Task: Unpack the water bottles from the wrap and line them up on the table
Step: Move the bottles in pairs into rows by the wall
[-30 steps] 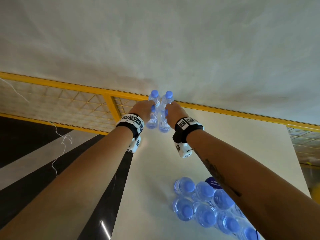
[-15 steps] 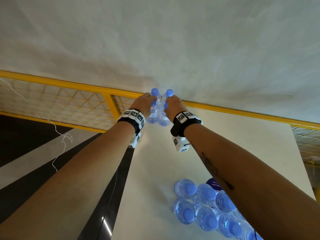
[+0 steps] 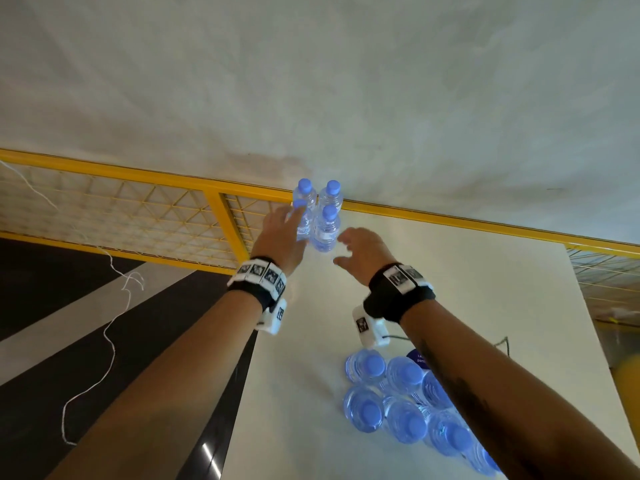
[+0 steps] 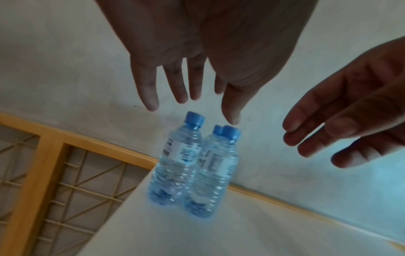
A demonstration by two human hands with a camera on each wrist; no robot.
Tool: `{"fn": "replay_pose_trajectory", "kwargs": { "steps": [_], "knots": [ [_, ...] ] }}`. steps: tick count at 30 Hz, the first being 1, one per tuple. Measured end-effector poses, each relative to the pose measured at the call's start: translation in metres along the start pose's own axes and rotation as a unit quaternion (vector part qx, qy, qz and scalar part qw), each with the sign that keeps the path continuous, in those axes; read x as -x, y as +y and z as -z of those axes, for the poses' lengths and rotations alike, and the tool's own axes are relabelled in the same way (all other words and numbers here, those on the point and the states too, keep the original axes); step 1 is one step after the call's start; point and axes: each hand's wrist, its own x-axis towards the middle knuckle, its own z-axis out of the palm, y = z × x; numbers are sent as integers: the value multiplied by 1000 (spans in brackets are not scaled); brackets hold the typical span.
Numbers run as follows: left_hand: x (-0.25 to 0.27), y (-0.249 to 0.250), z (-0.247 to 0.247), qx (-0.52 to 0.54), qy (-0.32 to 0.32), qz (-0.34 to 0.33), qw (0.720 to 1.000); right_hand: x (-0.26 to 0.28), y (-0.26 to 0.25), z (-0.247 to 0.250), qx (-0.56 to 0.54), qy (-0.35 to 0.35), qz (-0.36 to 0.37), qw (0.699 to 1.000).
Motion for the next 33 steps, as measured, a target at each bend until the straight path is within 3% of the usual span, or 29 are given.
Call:
{"fn": "replay_pose_trajectory", "kwargs": {
  "steps": [4, 8, 11, 14, 23, 28, 33],
  "knots": [
    [76, 32, -15, 94, -59, -70, 991, 89, 1, 9, -68, -65, 47, 994],
    [136, 67, -39, 155, -128, -132, 971, 171, 3, 9, -9, -127, 57, 990],
    [158, 88, -47, 148, -200, -163, 955, 216, 6, -1, 45, -160, 53, 985],
    [166, 105, -48, 72, -268, -153, 949, 240, 8, -19, 63, -167, 37, 983],
    [175, 117, -57, -25, -233, -119, 965, 256, 11, -63, 195, -89, 22, 977],
    [158, 116, -44, -72, -167, -119, 976, 245, 7, -47, 170, -75, 45, 982],
    [101, 124, -23, -66, -121, -113, 984, 202, 6, -10, 86, -43, 34, 995]
  ]
}}
